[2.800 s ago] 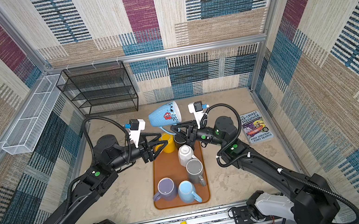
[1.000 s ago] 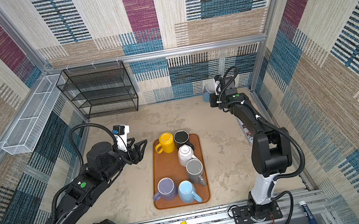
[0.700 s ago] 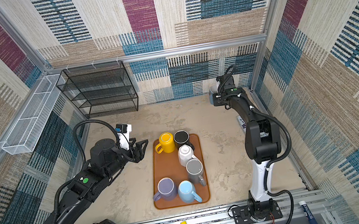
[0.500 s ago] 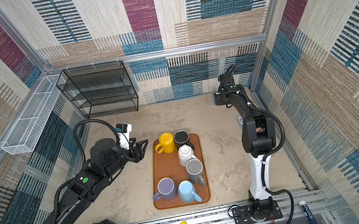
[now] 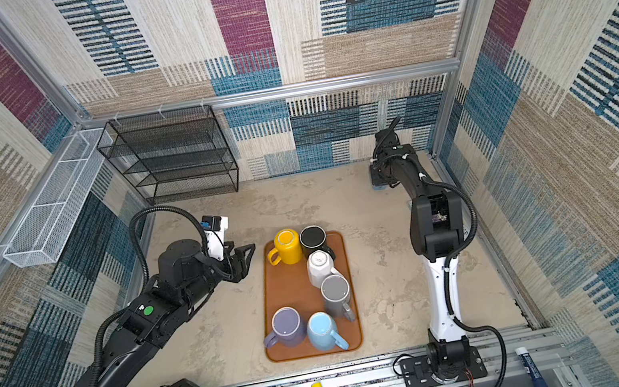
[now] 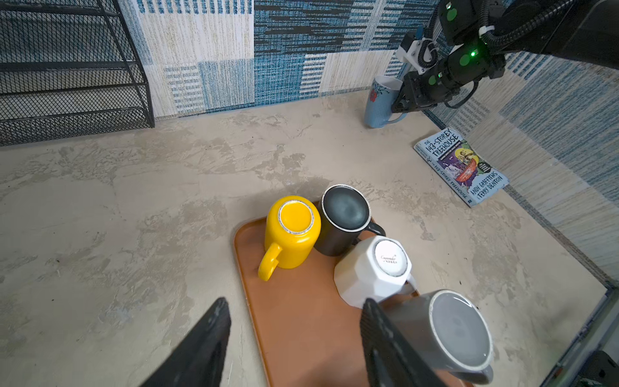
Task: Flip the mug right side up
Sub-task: 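Lower the blue floral mug upright onto the table beside the book with the right gripper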
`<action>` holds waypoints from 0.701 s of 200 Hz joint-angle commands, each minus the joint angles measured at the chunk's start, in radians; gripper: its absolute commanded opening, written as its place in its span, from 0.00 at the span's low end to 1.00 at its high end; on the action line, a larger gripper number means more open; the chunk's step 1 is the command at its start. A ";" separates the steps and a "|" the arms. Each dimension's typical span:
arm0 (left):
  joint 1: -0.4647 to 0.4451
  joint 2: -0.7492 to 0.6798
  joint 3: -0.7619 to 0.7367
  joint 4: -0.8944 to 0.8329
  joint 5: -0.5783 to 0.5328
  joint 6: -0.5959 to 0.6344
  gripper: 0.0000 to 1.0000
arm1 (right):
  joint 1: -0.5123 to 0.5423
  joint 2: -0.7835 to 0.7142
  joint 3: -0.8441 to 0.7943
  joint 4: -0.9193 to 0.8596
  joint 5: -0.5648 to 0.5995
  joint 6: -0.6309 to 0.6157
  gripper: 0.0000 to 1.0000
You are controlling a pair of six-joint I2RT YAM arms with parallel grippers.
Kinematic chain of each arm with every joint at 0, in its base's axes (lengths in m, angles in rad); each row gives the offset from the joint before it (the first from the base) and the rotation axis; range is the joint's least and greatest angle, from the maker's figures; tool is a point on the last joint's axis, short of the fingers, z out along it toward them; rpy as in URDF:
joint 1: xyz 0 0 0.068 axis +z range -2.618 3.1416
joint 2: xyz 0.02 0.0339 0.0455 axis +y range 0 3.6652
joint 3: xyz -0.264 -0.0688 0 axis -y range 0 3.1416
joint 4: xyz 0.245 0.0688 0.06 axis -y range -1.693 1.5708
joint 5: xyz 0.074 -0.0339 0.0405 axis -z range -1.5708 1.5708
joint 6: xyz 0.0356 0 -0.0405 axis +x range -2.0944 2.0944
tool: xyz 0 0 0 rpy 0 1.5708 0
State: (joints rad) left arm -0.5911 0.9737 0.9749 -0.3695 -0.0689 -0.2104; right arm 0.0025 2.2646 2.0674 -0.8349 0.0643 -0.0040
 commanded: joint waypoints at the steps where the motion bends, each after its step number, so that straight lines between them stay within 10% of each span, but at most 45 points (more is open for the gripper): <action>1: 0.001 -0.001 -0.011 0.027 -0.024 -0.006 0.64 | 0.001 -0.003 -0.002 0.030 0.037 -0.005 0.00; 140: 0.001 -0.003 -0.016 0.018 -0.051 -0.021 0.67 | 0.000 -0.077 -0.169 0.117 0.044 -0.017 0.00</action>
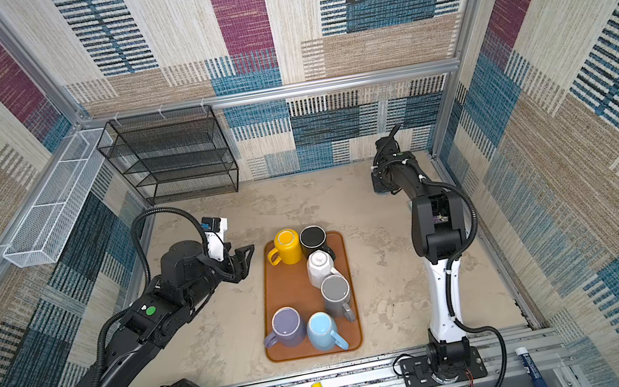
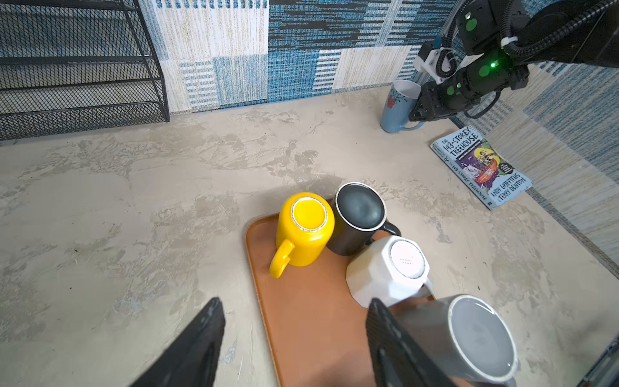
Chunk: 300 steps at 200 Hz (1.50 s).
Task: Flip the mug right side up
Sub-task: 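Lower the blue floral mug upright onto the table beside the book with the right gripper, then open the right gripper and lift it off the blue floral mug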
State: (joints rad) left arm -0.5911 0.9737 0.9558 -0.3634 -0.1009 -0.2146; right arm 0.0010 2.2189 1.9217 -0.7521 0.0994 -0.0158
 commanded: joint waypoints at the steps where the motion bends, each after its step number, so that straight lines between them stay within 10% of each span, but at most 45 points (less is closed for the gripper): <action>1: 0.001 -0.004 0.003 0.012 -0.019 -0.017 0.67 | 0.002 -0.031 -0.024 0.033 0.009 -0.005 0.00; 116: 0.001 -0.006 -0.003 0.015 -0.010 -0.011 0.67 | 0.002 -0.061 -0.069 0.050 0.019 -0.003 0.25; 300: 0.001 0.013 -0.016 0.006 0.023 0.002 0.68 | 0.002 -0.199 -0.163 0.067 -0.001 0.016 0.35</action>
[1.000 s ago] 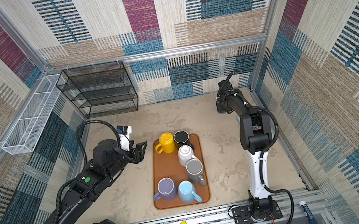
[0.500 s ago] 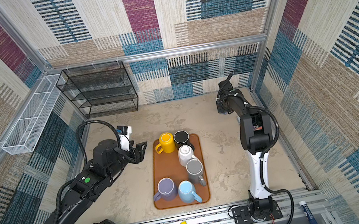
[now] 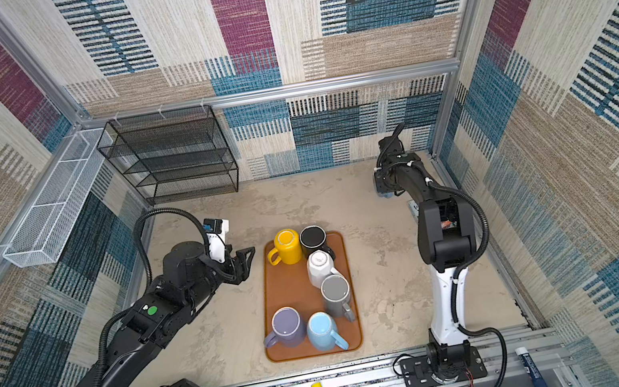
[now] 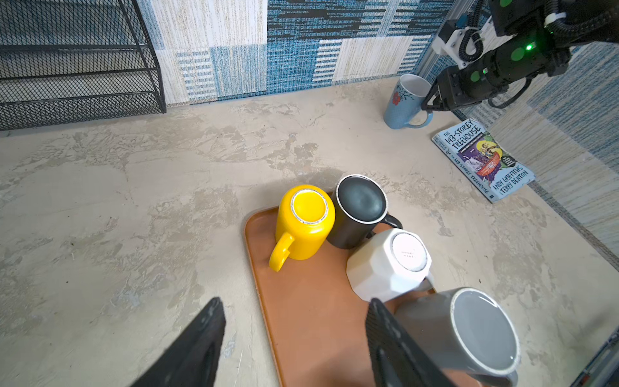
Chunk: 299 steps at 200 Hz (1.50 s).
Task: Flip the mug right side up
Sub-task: 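Open the right gripper and lift it off the blue floral mug, then move the right gripper toward the tray while the left gripper reaches over the yellow mug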
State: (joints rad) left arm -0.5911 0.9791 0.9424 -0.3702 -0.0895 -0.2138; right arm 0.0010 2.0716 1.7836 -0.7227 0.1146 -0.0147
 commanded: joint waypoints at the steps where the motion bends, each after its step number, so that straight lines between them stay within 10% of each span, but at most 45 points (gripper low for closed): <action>1: 0.001 0.007 -0.003 0.013 0.012 0.001 0.68 | 0.002 -0.055 -0.027 0.038 -0.016 0.015 0.35; 178: 0.001 0.068 -0.012 0.005 -0.015 -0.019 0.63 | 0.050 -0.644 -0.769 0.601 -0.696 0.221 0.33; 299: 0.035 0.351 0.157 -0.168 0.097 0.110 0.60 | 0.172 -0.825 -1.029 0.698 -0.697 0.297 0.34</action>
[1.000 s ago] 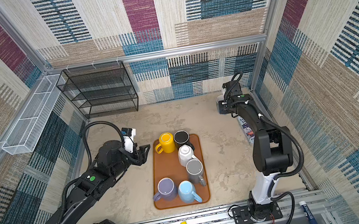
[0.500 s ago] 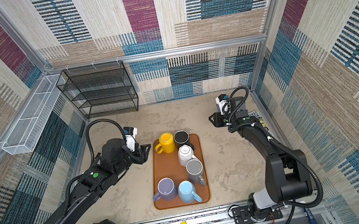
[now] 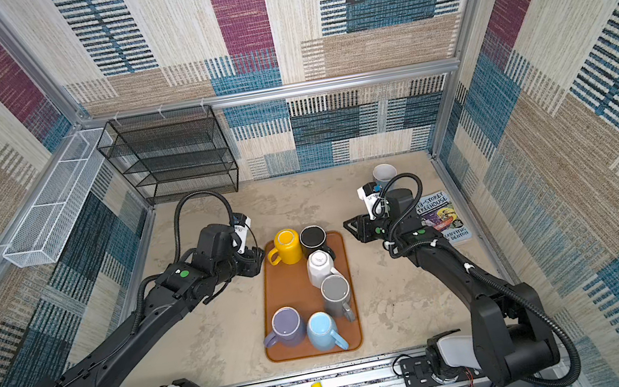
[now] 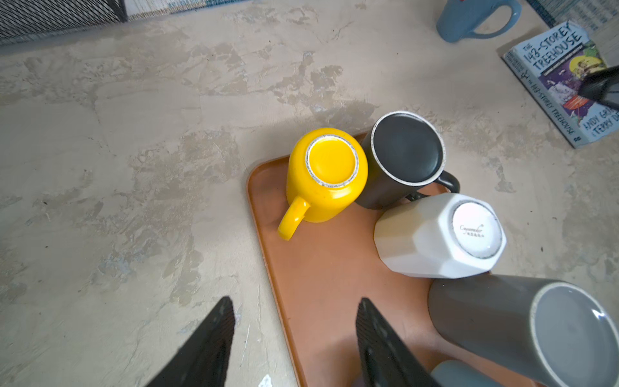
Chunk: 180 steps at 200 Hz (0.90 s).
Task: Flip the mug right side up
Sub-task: 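Move the right gripper toward the tray while the left gripper reaches over the yellow mug, then lower the left gripper onto the upside-down yellow mug's base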
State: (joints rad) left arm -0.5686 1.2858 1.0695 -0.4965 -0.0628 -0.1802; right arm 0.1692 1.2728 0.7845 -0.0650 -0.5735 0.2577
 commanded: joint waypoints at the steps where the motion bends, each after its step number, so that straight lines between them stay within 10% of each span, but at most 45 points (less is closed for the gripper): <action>1: 0.013 0.048 0.031 -0.043 0.071 0.078 0.60 | 0.004 -0.028 -0.032 0.040 -0.008 0.025 0.34; 180: 0.058 0.496 0.355 -0.263 0.143 0.427 0.60 | 0.004 -0.157 -0.112 -0.030 0.036 0.026 0.35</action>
State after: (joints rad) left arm -0.5125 1.7531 1.3903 -0.7033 0.0616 0.1696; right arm 0.1707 1.1305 0.6754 -0.0906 -0.5461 0.2718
